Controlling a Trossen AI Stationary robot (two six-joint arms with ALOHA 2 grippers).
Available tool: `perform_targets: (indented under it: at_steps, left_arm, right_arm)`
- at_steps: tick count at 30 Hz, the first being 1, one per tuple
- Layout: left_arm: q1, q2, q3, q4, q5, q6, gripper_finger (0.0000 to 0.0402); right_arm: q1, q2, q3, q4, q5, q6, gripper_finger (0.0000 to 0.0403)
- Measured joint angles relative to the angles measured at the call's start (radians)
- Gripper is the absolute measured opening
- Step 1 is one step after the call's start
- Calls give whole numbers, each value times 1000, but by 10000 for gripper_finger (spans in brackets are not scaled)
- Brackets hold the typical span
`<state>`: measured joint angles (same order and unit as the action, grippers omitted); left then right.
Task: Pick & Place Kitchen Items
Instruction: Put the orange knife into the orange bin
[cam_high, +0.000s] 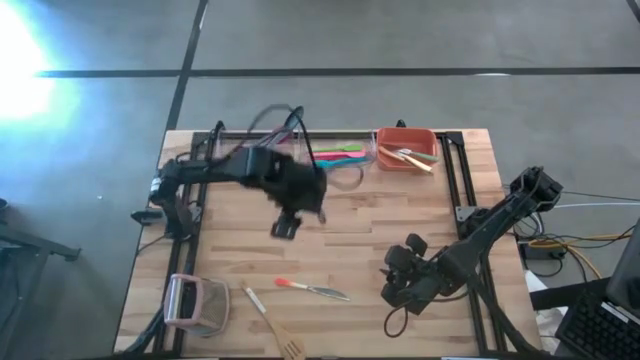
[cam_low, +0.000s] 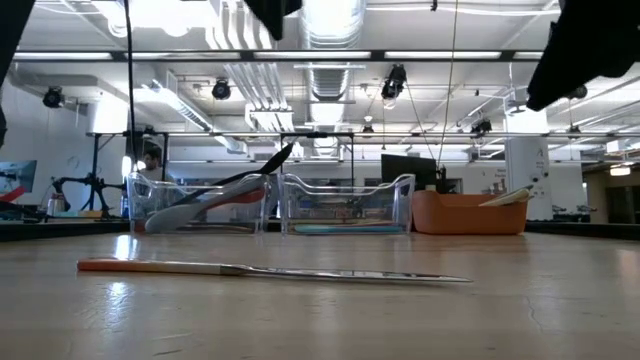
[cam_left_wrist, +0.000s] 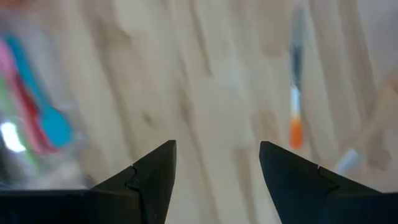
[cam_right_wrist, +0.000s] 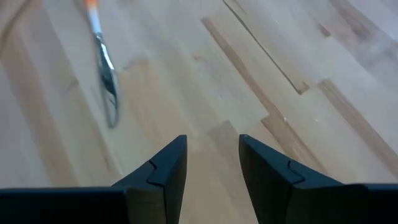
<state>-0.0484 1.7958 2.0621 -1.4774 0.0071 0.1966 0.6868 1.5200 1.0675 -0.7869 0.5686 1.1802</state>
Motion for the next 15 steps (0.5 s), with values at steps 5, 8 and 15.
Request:
perform_targets:
  at_steps: [5, 8, 15]
  left_arm:
    - [-120, -4, -153, -20, -2, -121, 232]
    - [-193, -8, -283, -6, -16, -184, 232]
    - [-329, -49, -608, 226, -114, -319, 232]
  right_arm:
    - [-1, 0, 54, 8, -1, -13, 126]
    - [-1, 8, 91, 21, 0, -51, 122]
    - [-13, 74, 148, 160, 2, -206, 121]
